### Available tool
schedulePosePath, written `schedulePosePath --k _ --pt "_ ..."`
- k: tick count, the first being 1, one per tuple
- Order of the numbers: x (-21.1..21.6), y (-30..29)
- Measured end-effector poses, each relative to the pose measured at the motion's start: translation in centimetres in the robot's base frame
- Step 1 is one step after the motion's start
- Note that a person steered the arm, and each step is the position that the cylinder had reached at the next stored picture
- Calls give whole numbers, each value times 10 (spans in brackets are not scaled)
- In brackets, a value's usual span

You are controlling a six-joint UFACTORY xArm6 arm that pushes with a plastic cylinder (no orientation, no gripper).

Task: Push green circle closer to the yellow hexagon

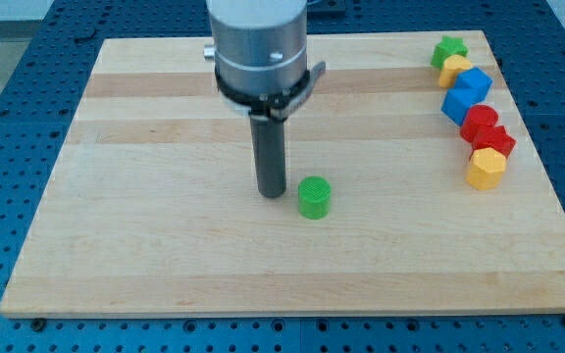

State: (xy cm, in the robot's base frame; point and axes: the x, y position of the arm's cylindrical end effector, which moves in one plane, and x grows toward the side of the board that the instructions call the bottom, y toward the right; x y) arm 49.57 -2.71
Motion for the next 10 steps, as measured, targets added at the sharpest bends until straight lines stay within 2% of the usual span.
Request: schedulePosePath --k 1,2,3,5,6,7,9,10 --pt "15 30" --pt "13 89" --pt "14 118" --pt "8 87" --pt "-25 92" --pt "-35 122" --pt "-27 143" --pt "-27 125"
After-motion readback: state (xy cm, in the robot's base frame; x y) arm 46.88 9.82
